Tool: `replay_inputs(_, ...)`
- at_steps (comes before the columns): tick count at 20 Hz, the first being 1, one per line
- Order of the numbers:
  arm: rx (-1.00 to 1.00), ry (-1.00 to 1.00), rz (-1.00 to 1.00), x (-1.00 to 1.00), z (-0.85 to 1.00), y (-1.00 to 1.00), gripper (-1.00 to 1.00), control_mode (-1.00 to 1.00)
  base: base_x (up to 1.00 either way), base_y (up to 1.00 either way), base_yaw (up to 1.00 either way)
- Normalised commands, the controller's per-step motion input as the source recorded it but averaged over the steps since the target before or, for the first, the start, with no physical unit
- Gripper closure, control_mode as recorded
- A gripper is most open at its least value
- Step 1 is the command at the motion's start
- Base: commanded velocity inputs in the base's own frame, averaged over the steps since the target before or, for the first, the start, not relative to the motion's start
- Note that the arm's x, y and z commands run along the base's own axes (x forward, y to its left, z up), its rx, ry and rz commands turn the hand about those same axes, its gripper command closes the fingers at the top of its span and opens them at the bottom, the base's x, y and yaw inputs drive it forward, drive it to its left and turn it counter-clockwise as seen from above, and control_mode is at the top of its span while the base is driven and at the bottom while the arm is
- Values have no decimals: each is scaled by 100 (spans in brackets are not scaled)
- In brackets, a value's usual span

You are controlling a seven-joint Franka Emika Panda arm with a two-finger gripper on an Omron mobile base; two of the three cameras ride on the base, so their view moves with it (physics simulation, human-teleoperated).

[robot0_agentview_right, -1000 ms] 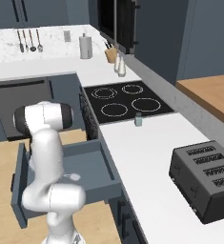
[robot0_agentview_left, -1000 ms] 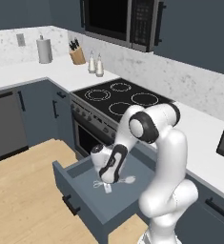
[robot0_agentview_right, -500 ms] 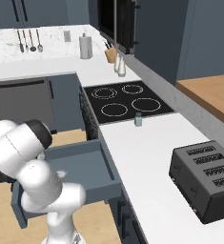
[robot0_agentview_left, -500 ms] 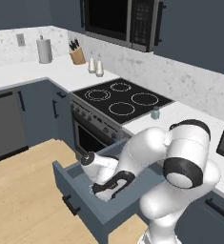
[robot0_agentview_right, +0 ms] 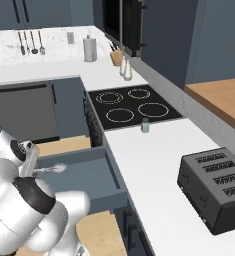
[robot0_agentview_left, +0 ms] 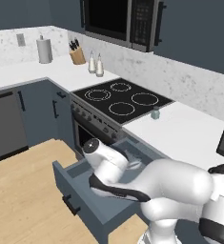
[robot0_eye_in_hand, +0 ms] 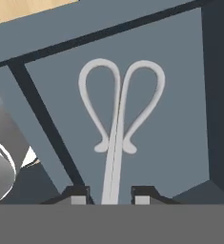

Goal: Pick the tongs from the drawer and place it on the counter.

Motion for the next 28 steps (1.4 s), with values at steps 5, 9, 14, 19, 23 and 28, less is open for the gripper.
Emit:
replay_inputs(5, -10, -2, 0, 2, 100, -97, 100, -100, 0, 0, 0)
replay_inputs(9, 5, -2, 0, 1, 97, -100, 100, -100, 0, 0, 0)
replay_inputs(14, 22, 3, 5, 58, 27, -100, 100, -100, 0, 0, 0)
replay_inputs(19, 22, 5, 19, 100, 0, -100, 100, -100, 0, 0, 0)
replay_inputs(23, 10, 22, 16, 100, 0, -93, 100, -100, 0, 0, 0)
replay_inputs(28, 2, 45, 3, 100, 19, -84, 100, -100, 0, 0, 0)
